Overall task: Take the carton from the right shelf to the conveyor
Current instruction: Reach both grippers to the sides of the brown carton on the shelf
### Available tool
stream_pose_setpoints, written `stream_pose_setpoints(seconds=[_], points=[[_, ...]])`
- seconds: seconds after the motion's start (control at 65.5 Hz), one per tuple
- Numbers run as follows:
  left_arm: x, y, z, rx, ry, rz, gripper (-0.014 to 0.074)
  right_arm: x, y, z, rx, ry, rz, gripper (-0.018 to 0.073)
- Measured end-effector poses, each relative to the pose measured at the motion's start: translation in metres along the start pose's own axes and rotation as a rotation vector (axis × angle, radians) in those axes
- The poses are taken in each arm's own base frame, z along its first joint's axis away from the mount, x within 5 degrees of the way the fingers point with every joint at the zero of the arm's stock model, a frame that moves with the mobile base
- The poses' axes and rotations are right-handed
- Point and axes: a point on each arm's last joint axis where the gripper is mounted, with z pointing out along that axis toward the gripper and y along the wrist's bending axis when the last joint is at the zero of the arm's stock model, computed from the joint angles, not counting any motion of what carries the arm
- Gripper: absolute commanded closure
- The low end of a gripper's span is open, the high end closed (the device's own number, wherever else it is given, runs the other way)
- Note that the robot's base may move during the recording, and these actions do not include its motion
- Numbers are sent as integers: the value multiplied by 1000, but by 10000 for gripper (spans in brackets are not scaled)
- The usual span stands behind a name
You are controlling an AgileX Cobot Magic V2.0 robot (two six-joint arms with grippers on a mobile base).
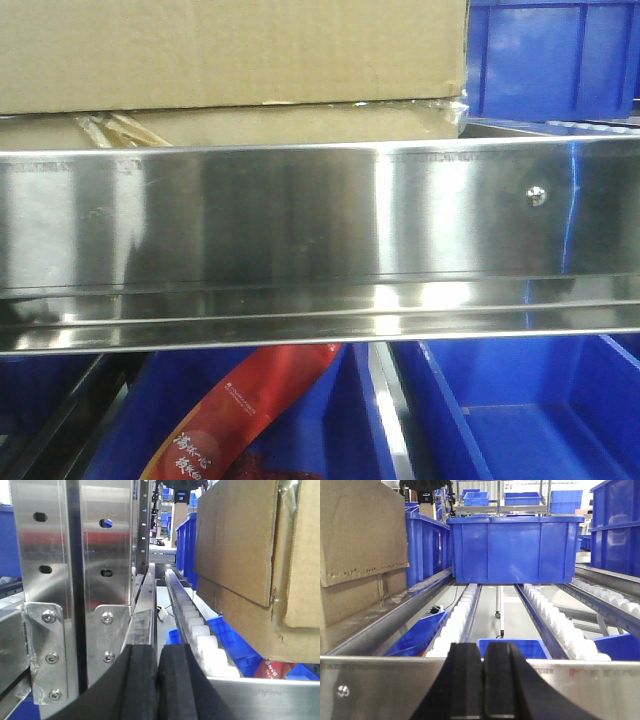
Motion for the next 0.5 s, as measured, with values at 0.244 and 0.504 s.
stream_pose_setpoints(seconds=[0.244, 0.504], points=[[0, 0, 0, 0, 0, 0, 582, 0, 0, 0, 0, 0, 0, 637], [-1, 0, 0, 1, -15, 0, 582, 0, 0, 0, 0, 0, 0, 637]])
